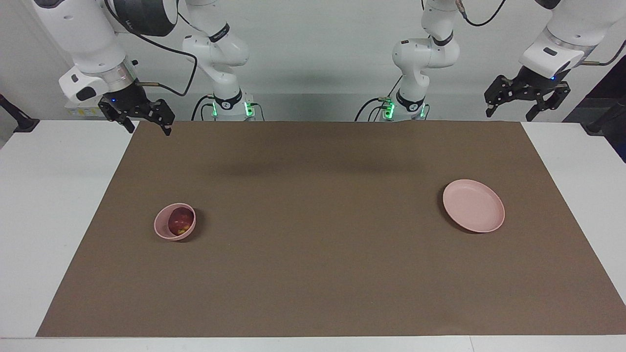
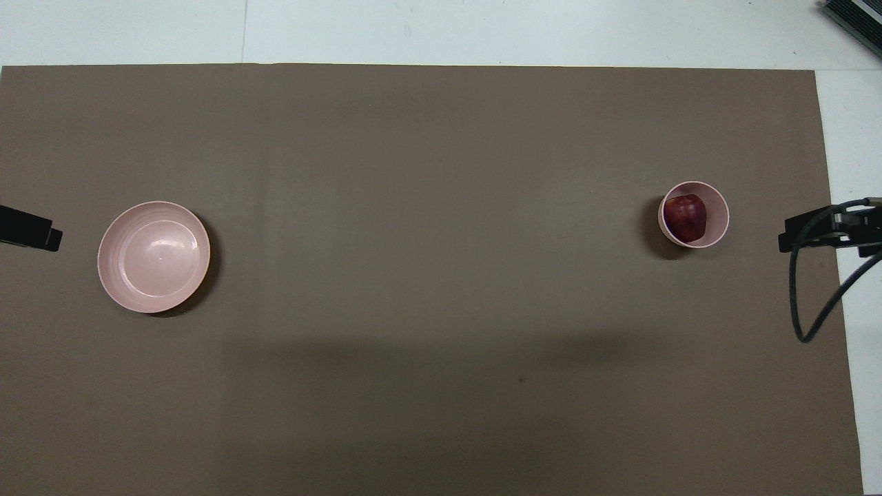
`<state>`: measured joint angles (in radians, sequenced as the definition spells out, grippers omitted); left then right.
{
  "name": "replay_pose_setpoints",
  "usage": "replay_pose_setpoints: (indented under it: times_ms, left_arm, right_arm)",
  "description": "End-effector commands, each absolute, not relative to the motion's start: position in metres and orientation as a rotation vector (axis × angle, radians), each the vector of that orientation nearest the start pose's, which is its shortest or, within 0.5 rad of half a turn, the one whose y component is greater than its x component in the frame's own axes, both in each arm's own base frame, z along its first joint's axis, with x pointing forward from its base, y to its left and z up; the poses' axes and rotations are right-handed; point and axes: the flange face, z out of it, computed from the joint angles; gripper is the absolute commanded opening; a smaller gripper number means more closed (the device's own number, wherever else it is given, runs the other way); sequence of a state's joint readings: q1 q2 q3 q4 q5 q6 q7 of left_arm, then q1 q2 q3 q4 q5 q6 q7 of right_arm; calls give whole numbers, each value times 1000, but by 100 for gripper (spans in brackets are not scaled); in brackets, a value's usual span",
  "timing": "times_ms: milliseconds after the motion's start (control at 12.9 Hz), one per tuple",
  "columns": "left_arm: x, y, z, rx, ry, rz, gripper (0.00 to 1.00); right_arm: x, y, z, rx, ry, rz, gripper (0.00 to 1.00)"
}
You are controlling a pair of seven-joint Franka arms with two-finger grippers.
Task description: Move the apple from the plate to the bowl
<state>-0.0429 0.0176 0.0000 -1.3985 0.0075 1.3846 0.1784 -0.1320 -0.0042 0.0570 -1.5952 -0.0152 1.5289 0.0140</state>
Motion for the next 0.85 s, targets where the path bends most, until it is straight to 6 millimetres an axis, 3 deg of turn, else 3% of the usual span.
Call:
replay_pose_setpoints:
  times_ms: [0, 777]
  left_arm:
    - [535, -20, 683, -3118, 346, 56, 100]
    - [535, -20, 683, -3118, 346, 56, 100]
  right_arm:
    - [552, -44, 614, -3158, 166, 100, 100]
    - [555, -40, 611, -3166, 159, 20, 100]
